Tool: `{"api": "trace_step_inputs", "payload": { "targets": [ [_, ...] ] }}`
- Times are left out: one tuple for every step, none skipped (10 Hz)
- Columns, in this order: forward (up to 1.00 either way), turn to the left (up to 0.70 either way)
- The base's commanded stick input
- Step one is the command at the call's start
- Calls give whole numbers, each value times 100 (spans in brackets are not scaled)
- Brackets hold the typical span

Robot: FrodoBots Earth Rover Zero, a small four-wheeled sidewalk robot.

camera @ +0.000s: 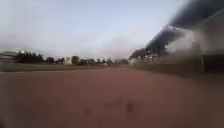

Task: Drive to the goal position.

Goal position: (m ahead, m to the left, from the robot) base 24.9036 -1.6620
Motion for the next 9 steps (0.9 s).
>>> {"api": "trace_step_inputs", "payload": {
  "targets": [
    [70,0],
    [70,0],
    [70,0],
    [70,0],
    [70,0],
    [70,0],
    [70,0],
    [70,0],
    [70,0]
  ]
}}
